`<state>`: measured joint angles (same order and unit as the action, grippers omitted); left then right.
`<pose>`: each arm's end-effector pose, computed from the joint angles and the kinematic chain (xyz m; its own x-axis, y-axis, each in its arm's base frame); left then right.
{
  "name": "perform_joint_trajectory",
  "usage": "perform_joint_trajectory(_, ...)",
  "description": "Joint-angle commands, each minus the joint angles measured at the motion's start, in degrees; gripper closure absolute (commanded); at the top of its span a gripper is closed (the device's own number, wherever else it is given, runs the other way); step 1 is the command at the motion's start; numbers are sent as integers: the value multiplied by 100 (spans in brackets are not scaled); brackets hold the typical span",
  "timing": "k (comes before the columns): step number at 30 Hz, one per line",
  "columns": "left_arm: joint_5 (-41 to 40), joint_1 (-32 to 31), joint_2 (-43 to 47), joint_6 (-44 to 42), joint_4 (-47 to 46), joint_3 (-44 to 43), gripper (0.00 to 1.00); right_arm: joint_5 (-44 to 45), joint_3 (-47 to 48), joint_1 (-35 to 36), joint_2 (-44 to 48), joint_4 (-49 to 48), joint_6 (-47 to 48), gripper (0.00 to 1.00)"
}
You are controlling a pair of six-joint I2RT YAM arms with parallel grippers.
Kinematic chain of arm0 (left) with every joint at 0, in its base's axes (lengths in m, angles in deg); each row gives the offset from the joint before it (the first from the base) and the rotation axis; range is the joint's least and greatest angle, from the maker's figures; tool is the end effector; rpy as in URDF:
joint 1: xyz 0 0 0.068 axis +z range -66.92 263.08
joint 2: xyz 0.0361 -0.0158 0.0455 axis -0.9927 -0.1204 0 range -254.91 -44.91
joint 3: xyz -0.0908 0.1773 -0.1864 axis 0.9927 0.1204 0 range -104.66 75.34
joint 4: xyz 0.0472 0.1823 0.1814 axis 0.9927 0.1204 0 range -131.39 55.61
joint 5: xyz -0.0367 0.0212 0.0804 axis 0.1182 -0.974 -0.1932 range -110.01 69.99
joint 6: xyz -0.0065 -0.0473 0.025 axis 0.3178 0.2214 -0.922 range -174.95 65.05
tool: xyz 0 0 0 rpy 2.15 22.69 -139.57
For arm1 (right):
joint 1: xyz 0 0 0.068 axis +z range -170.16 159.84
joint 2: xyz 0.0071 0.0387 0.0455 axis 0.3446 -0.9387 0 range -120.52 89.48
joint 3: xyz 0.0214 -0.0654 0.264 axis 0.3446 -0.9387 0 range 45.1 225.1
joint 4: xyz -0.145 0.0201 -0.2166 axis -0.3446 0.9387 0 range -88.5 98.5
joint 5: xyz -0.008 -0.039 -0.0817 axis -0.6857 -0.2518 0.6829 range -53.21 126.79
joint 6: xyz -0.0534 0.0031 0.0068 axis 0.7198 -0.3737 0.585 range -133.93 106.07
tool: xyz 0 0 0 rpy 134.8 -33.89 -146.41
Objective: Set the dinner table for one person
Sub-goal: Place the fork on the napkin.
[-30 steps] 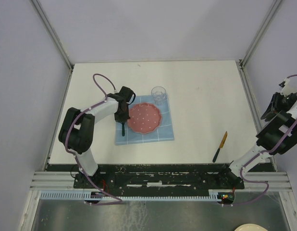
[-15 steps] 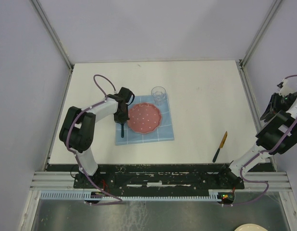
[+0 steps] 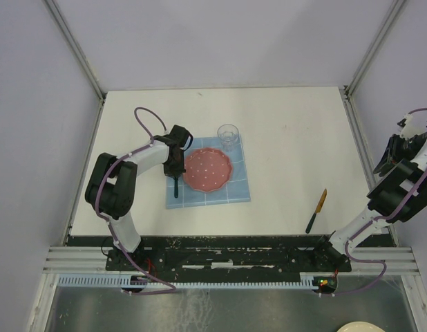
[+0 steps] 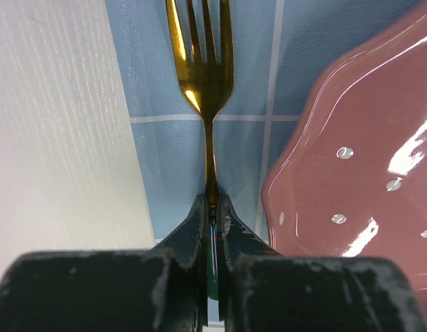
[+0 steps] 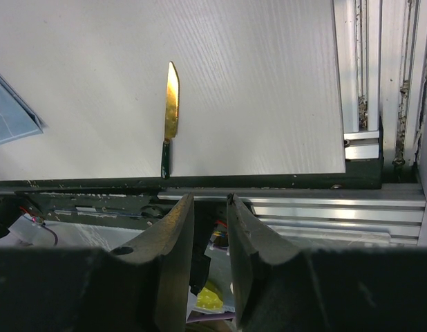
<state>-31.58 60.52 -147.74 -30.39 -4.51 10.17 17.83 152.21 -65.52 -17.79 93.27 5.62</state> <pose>0.3152 -0.1231 0.1639 -0.9452 -0.0481 -0.3229 -0.0729 0.9952 0.0651 0.2471 -0.2336 0.3173 -0.8895 0.4504 -0.0770 0.4064 0.8568 0.3173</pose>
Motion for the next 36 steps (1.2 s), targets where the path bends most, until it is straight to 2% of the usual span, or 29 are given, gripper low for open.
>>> perform_joint_trajectory(1,85,54,-144,-245,-8,1,91,40,-6,19,188,157,-23,66)
perform_joint_trajectory(15,144,60,123,-449,280,-195,52,-53,-25,88,265,228,22,66)
perform_joint_trajectory(25,-274,60,996,-858,453,-792,50,-177,-90,220,267,398,153,65)
perform_joint_trajectory(31,-796,89,1500,-1298,174,-1471,49,-149,-814,1102,376,620,345,65)
perform_joint_trajectory(36,-817,121,1668,-1417,2,-1723,48,-563,-1587,1817,612,468,282,64)
